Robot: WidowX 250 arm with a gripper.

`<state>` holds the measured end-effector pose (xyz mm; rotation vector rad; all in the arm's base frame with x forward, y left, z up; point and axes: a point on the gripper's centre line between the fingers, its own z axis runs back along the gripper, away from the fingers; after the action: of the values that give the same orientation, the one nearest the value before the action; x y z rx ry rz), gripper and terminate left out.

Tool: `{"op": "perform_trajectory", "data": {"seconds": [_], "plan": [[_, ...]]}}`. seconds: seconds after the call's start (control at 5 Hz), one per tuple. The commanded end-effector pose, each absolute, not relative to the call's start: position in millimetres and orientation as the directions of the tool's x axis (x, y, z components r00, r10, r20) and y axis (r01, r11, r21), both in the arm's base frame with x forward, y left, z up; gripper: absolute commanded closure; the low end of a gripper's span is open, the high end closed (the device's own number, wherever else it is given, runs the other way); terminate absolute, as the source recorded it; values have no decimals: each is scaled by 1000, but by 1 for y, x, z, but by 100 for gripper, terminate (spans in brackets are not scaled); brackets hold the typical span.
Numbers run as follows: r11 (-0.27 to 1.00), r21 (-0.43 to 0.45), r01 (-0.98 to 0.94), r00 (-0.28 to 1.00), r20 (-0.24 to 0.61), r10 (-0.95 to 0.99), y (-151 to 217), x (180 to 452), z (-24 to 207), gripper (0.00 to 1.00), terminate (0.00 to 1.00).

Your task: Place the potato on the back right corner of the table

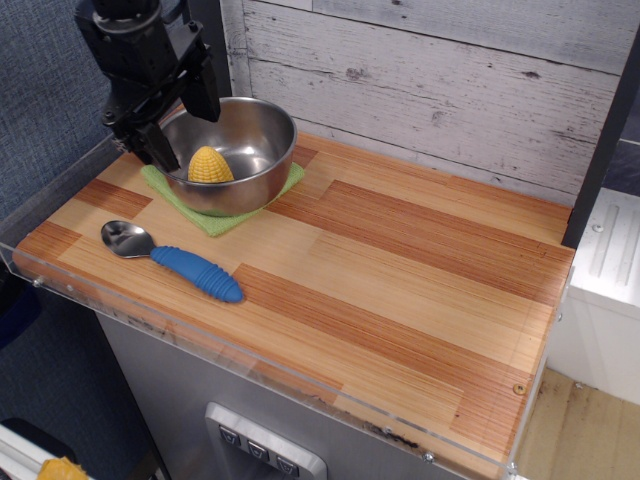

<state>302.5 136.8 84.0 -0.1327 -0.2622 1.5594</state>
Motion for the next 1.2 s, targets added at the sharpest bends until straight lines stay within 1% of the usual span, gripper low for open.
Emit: {"op": "perform_trajectory", "data": {"seconds": [0.0, 0.2, 0.6, 0.8, 1.0], "plan": [[13, -258, -966, -13, 100, 995, 130, 333, 73, 0, 0], [5, -250, -968, -22, 105, 994, 134, 341, 66, 0, 0], [-29, -224, -974, -55, 108, 993, 145, 341, 50, 0, 0], [-43, -207, -977, -68, 116, 991, 147, 337, 46, 100, 0], [-46, -206, -977, -70, 111, 991, 143, 334, 47, 100, 0]]}}
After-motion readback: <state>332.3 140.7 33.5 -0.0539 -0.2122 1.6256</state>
